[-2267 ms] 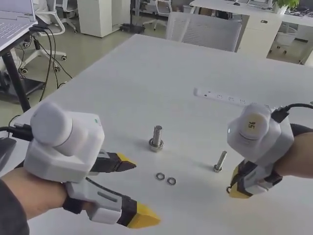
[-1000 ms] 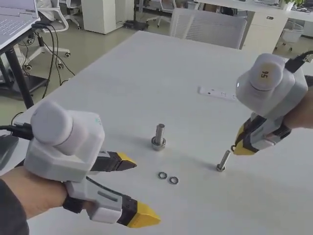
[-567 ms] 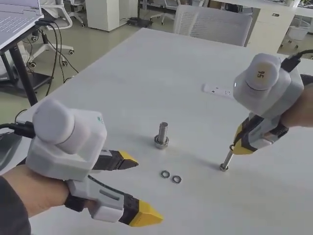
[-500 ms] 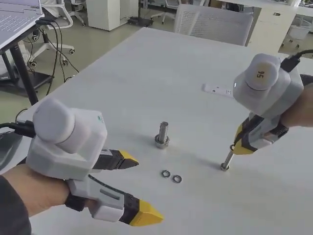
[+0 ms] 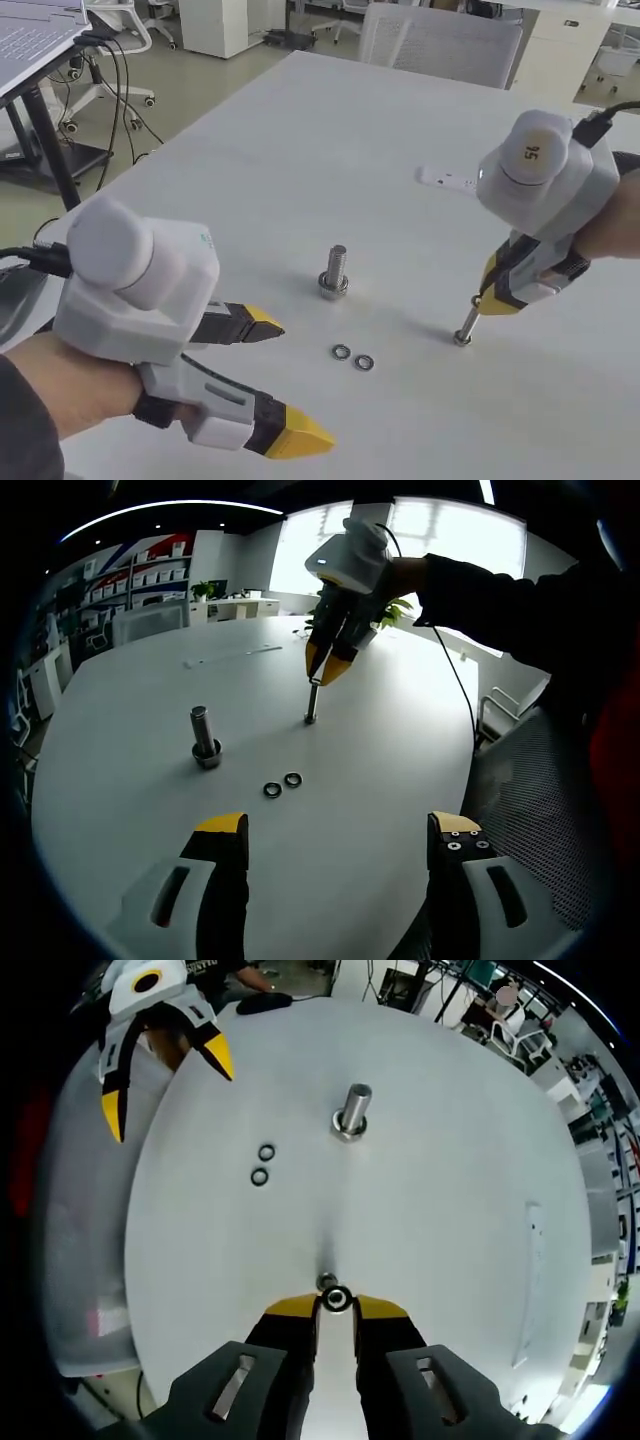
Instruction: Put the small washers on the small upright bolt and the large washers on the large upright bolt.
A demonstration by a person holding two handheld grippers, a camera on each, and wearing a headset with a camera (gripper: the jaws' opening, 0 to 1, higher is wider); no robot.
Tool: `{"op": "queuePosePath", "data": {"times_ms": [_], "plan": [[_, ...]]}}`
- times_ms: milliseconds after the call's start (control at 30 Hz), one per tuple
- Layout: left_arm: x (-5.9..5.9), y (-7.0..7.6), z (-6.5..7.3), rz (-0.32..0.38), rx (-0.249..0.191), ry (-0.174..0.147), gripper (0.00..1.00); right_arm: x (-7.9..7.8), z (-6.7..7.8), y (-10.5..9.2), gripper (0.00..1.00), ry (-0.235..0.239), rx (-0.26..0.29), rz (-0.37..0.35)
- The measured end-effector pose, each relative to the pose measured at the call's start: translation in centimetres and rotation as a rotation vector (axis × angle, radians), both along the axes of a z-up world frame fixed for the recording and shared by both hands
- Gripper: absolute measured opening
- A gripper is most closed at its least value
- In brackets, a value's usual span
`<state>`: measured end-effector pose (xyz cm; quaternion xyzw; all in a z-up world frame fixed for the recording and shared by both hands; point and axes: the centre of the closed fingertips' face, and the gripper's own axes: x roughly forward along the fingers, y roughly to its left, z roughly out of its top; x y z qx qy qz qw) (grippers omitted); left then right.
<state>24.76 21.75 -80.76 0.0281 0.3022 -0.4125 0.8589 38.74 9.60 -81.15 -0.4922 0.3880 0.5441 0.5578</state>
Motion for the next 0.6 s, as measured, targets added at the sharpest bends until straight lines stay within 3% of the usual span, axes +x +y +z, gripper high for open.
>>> {"op": "queuePosePath", "data": {"times_ms": [600], "plan": [[0.11,0.10,0.00,0.002,0.002,0.004,0.72,-0.05,-1.00,0.04,0.15,0.020,-0.005,-0.002]]}}
